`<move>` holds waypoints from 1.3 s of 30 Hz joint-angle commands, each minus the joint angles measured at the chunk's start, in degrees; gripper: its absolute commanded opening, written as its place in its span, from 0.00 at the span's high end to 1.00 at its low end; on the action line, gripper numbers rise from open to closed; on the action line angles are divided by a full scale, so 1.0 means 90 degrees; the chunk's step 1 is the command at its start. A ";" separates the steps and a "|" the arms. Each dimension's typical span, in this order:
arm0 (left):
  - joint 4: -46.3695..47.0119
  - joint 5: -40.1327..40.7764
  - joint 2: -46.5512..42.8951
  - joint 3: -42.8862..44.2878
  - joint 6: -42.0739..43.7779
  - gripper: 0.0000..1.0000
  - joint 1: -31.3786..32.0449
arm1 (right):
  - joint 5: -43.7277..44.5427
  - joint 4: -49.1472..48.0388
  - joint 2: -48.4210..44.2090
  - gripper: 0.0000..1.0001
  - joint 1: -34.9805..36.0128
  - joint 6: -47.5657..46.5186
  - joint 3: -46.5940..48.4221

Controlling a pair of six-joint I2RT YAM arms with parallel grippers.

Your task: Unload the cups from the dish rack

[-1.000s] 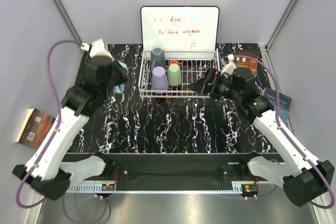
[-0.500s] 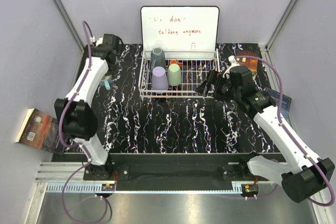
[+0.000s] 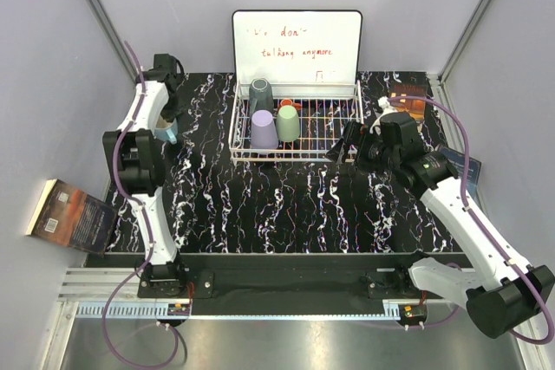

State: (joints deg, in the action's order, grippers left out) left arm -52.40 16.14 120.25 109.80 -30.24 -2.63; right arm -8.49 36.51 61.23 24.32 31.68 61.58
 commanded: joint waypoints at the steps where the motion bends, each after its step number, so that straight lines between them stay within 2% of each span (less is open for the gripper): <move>1: 0.0237 -0.0318 0.0164 0.0495 0.0011 1.00 -0.0127 | 0.0132 0.0230 -0.0085 0.00 -0.0016 -0.0180 0.0091; 12: 0.0129 -0.0700 0.0624 0.0945 -0.0048 1.00 -0.0332 | 0.0192 0.0260 -0.0094 0.00 -0.0026 -0.0102 -0.0055; 20: 0.0109 -0.0494 0.0253 0.0749 0.0049 0.97 -0.0342 | 0.0182 0.0260 -0.0222 0.00 -0.0026 0.0005 -0.0202; 22: 0.0100 -0.0563 0.0223 0.0817 0.0127 1.00 -0.0352 | 0.0182 0.0230 -0.0261 0.00 -0.0026 0.0015 -0.0250; 39: 0.0031 -0.0768 0.0419 0.0389 0.0157 1.00 -0.0371 | 0.0182 0.0367 -0.0641 0.00 -0.0026 0.0132 -0.0456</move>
State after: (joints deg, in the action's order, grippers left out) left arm -53.47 9.61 126.17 113.71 -29.56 -5.39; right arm -7.99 39.48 57.08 24.27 32.71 57.71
